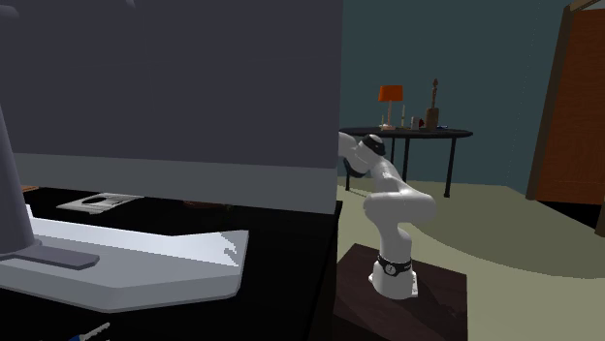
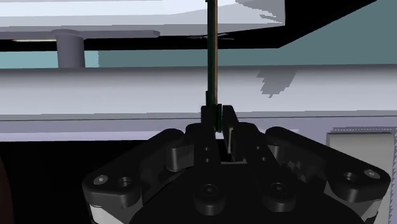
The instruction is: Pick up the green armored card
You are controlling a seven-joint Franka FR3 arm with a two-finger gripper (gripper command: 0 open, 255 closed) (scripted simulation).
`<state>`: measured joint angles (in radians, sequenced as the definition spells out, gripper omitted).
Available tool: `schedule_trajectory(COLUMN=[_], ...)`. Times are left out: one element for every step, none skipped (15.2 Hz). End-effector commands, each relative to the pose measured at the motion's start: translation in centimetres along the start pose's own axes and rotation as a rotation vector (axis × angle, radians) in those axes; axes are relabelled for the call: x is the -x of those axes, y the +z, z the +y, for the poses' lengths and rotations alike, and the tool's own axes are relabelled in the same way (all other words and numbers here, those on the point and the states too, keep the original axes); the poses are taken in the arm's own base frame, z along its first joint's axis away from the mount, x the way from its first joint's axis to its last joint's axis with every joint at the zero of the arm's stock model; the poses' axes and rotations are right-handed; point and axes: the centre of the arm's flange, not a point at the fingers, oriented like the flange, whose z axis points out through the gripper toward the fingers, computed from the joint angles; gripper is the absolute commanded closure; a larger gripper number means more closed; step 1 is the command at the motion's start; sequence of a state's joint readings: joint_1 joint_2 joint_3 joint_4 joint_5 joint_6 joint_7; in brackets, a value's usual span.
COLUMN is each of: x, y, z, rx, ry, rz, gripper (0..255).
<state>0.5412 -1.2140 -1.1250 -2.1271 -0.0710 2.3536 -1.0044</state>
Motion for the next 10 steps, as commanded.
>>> schedule_trajectory(x=[-1.0, -1.5, -2.0, -2.5, -3.0, -3.5, -4.0, -4.6, -4.6, -4.6], y=[-0.3, -0.5, -0.6, -0.8, -0.9, -1.1, -1.2, -1.4, -1.4, -1.4], z=[0.0, 0.0, 0.0, 0.0, 0.0, 0.0, 0.0, 0.0, 0.0, 0.0], rx=[0.000, 0.000, 0.000, 0.000, 0.000, 0.000, 0.000, 0.000, 0.000, 0.000], ry=[0.000, 0.000, 0.000, 0.000, 0.000, 0.000, 0.000, 0.000, 0.000, 0.000], rz=[0.000, 0.000, 0.000, 0.000, 0.000, 0.000, 0.000, 0.000, 0.000, 0.000], gripper=[255, 255, 255, 255, 255, 255, 255, 255, 255, 255])
